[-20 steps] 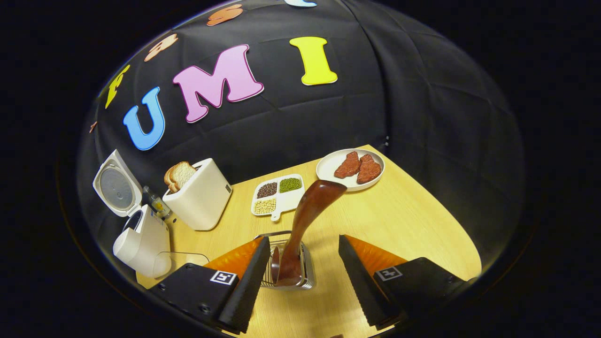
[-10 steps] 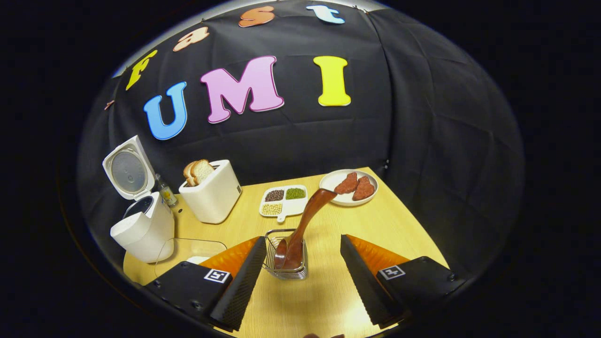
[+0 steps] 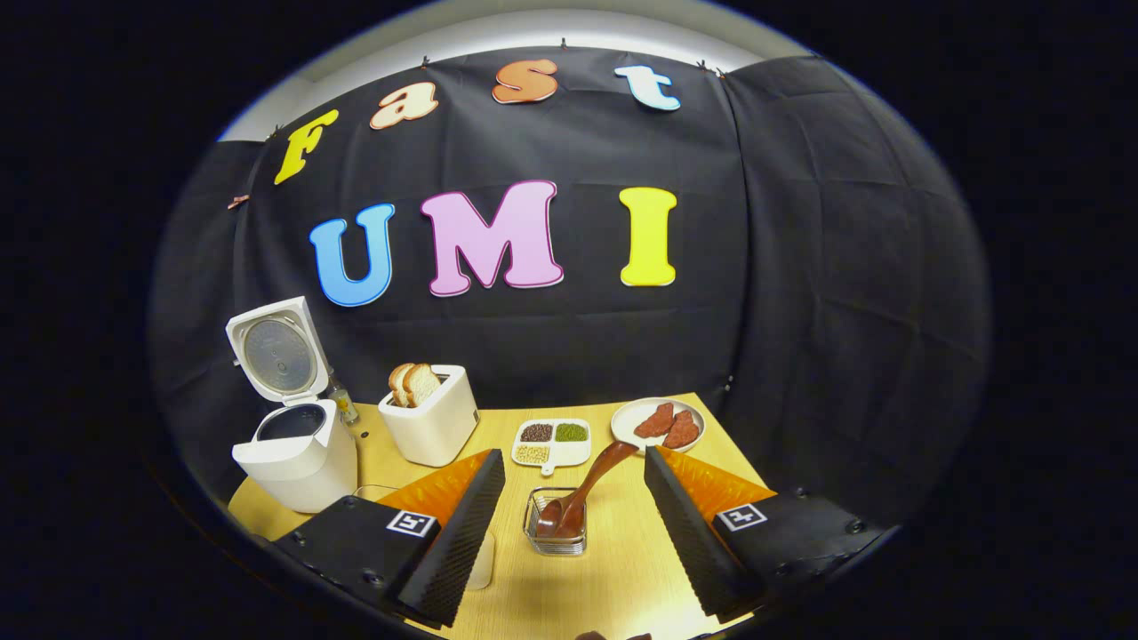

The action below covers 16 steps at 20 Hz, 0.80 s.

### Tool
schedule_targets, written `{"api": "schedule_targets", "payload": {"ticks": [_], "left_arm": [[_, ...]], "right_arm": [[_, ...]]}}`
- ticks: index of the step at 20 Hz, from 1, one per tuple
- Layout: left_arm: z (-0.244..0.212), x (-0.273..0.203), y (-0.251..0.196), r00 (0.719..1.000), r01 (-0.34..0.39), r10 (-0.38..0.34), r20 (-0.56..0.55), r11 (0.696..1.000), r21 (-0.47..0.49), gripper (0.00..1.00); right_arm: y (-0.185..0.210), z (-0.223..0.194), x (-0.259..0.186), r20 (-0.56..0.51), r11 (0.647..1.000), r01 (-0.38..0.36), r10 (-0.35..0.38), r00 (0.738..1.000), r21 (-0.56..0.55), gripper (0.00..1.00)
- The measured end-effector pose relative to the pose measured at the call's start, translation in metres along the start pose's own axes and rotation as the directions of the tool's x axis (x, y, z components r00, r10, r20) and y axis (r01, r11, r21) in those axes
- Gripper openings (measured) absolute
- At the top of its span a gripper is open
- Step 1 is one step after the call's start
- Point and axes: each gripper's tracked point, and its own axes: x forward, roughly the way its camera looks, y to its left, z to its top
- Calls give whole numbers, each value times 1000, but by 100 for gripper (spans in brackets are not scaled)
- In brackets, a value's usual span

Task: Close the left gripper, press the button to open the rice cooker; take a wooden spoon from the chopstick holder with the right hand, scoop a spoonful of rice and pour it into the rice cooker, then put the wooden spoon back into the chopstick holder.

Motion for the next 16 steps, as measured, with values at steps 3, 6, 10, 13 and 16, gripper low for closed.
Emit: {"api": "schedule_targets", "payload": {"ticks": [3, 6, 10, 13, 16], "left_arm": [[17, 15, 0, 999, 19, -18, 30, 1000, -6, 93], [39, 32, 4, 997, 23, -24, 76, 1000, 13, 93], [76, 66, 16, 989, 19, -23, 145, 999, 29, 93], [96, 101, 22, 984, 39, -42, 172, 999, 19, 93], [124, 133, 36, 974, 27, -36, 226, 999, 43, 93]], "right_arm": [[1, 28, -17, 53, 999, -1, 4, 999, -47, 98], [8, 55, -36, 111, 998, -2, 10, 994, -68, 98], [26, 84, -60, 183, 997, 9, 6, 983, -83, 98], [37, 104, -78, 248, 995, 36, -13, 969, -89, 99], [47, 119, -98, 304, 992, 71, -37, 952, -102, 99]]}}
